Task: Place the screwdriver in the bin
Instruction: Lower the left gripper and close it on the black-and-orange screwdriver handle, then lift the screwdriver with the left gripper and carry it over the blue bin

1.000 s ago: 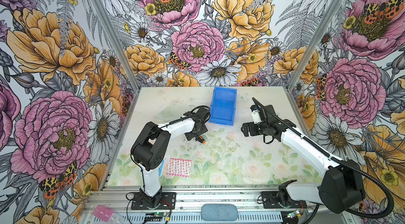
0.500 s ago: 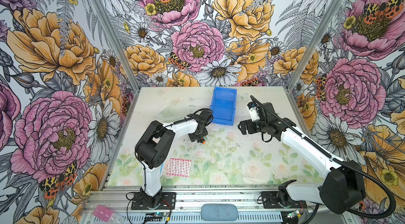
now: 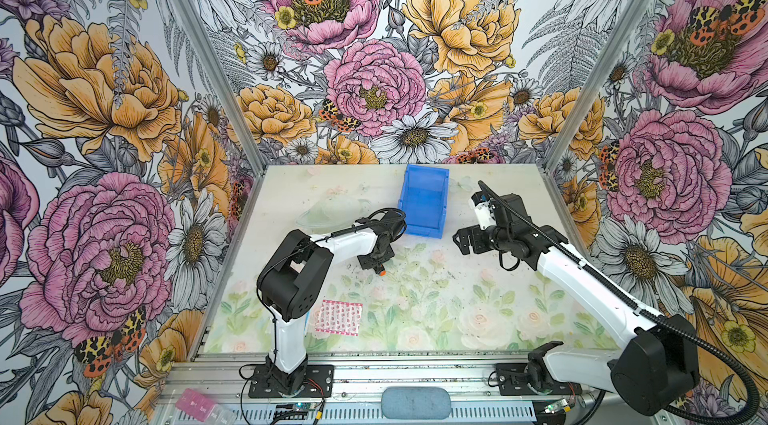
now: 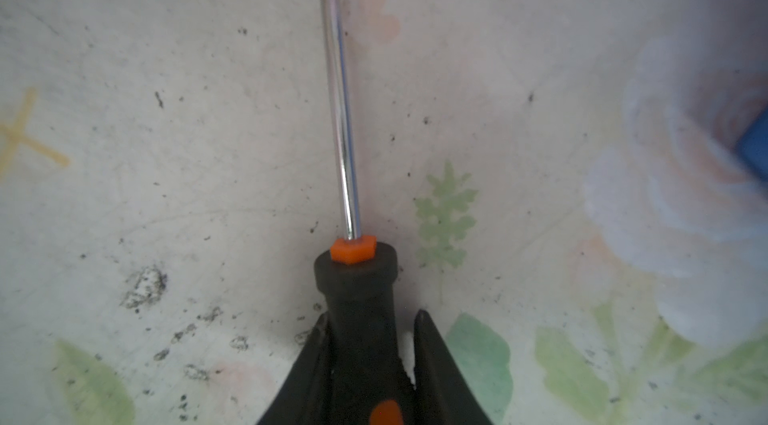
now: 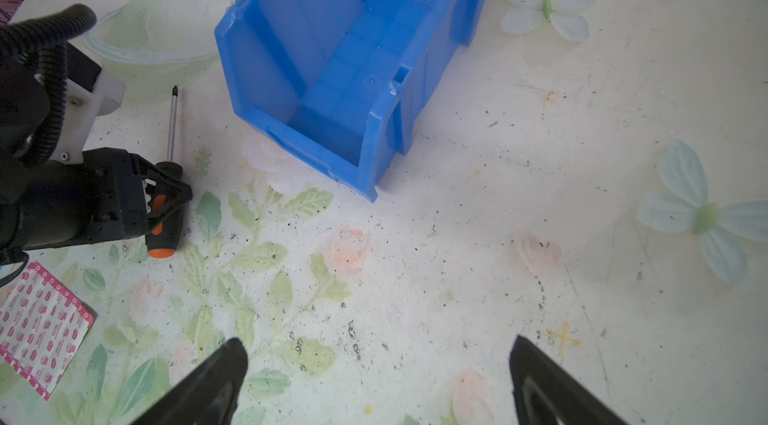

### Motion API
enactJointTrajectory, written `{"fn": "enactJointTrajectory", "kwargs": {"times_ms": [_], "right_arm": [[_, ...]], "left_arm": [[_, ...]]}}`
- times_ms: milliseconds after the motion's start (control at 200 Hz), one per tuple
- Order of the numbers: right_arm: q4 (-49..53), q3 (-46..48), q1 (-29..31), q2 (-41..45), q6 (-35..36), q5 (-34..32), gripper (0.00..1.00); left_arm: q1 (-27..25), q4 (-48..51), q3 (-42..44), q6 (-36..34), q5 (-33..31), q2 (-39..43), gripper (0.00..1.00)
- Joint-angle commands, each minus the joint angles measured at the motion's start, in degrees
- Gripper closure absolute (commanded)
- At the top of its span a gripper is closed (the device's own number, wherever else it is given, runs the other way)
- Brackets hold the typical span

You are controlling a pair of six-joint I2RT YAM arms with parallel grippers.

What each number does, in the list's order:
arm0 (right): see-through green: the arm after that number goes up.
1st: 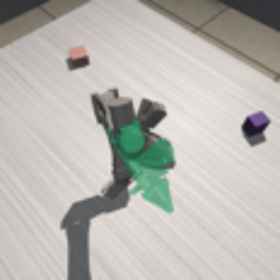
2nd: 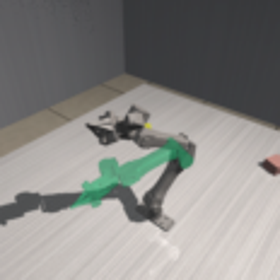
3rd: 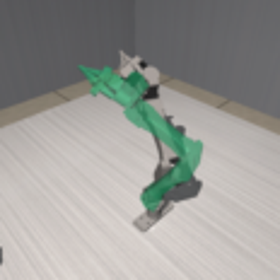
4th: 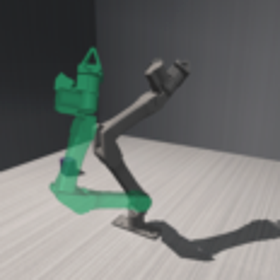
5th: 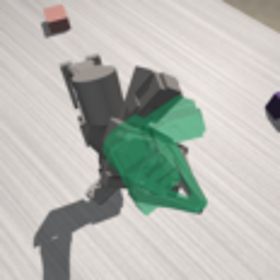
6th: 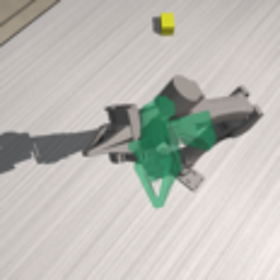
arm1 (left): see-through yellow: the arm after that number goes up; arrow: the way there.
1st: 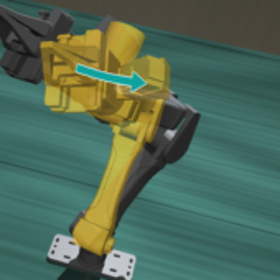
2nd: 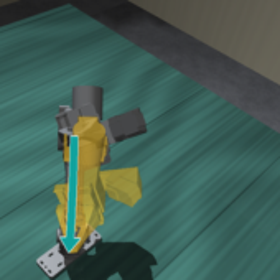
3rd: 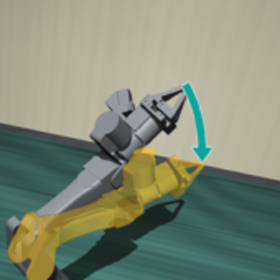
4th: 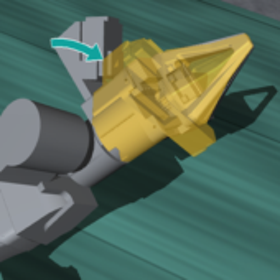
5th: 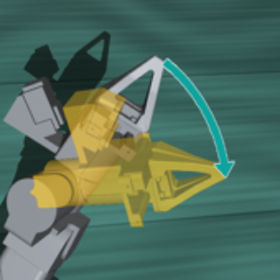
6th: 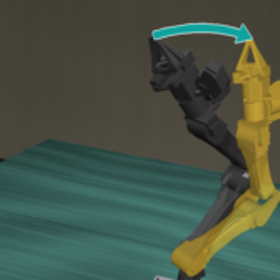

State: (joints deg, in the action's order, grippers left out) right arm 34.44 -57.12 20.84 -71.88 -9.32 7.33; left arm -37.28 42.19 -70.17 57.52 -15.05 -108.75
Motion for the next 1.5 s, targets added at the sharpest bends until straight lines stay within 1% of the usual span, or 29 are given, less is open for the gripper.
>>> {"fn": "enactJointTrajectory", "kwargs": {"times_ms": [0,105,160,190,350,515,676,706,866,1051,1271,1496], "right_arm": [[-0.86,-1.45,0.30,2.42,0.36,-0.47,0.01],[-1.97,-0.93,0.26,3.44,0.11,1.49,0.01],[-2.43,-0.73,0.32,4.04,-0.20,1.91,0.01],[-2.67,-0.55,0.28,4.20,-0.34,2.05,0.00],[-3.29,-0.19,0.07,4.20,-0.85,2.67,0.01],[-5.02,0.34,-0.11,4.30,-2.04,4.57,0.00],[-5.47,0.09,-0.44,3.20,-2.54,4.53,0.00],[-5.54,0.08,-0.52,3.07,-2.58,4.53,0.00],[-5.38,0.16,-1.41,2.61,-3.14,4.53,0.01],[-5.34,0.92,-2.55,2.62,-3.51,4.37,0.00],[-5.34,0.79,-3.67,1.93,-3.62,4.16,0.01],[-5.34,1.20,-3.92,1.84,-3.43,3.85,0.00]], "left_arm": [[-0.43,2.32,0.66,-1.51,-0.58,1.37,0.89],[-0.36,2.43,-0.52,-3.15,-1.25,3.22,0.94],[-0.35,2.45,-1.15,-3.97,-1.77,3.85,0.95],[-0.38,2.34,-1.58,-4.44,-2.14,6.36,0.96],[-0.91,2.35,-5.41,-8.71,-5.47,9.91,0.97],[-1.48,2.21,-12.72,-15.43,-6.26,9.14,0.97],[-2.36,2.08,-21.72,-21.29,-5.27,5.03,0.97],[-2.57,2.09,-23.42,-22.36,-5.10,1.99,0.97],[-2.79,2.05,-33.20,-26.32,-3.49,-5.04,0.97],[-2.54,2.17,-43.28,-28.09,-0.57,-13.20,0.97],[-2.80,2.21,-52.19,-29.89,1.64,-21.45,0.96],[-2.54,2.23,-55.81,-29.26,2.18,-25.73,0.96]]}}
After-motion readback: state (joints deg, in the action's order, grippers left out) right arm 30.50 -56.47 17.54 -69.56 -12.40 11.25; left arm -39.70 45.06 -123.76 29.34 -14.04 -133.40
